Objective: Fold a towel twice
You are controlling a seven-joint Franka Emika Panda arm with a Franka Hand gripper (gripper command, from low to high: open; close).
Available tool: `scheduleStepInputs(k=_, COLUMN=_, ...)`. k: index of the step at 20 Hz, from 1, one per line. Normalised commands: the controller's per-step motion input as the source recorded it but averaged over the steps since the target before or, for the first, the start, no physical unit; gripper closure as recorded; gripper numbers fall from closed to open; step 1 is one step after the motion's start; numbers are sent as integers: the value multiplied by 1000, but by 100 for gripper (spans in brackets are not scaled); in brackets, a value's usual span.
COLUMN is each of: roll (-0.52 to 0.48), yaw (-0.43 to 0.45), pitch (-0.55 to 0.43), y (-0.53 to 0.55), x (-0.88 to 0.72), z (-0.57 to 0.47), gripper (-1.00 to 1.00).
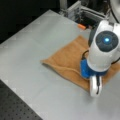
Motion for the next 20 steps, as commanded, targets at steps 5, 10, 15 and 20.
scheduleStepInputs(k=5, roll=-16, yaw=-279, pitch=-257, y=-151, x=-526, z=-122, gripper=100)
scheduleStepInputs(k=10, roll=32, yaw=-141, pitch=-186, y=-71, x=-591, z=-72, gripper=100)
scheduleStepInputs(k=15, roll=107, yaw=-145, pitch=-155, y=35, x=-632, z=-67, gripper=100)
scheduleStepInputs(k=20, roll=152, yaw=-223, pitch=-149, y=63, x=-432, z=-83, gripper=100)
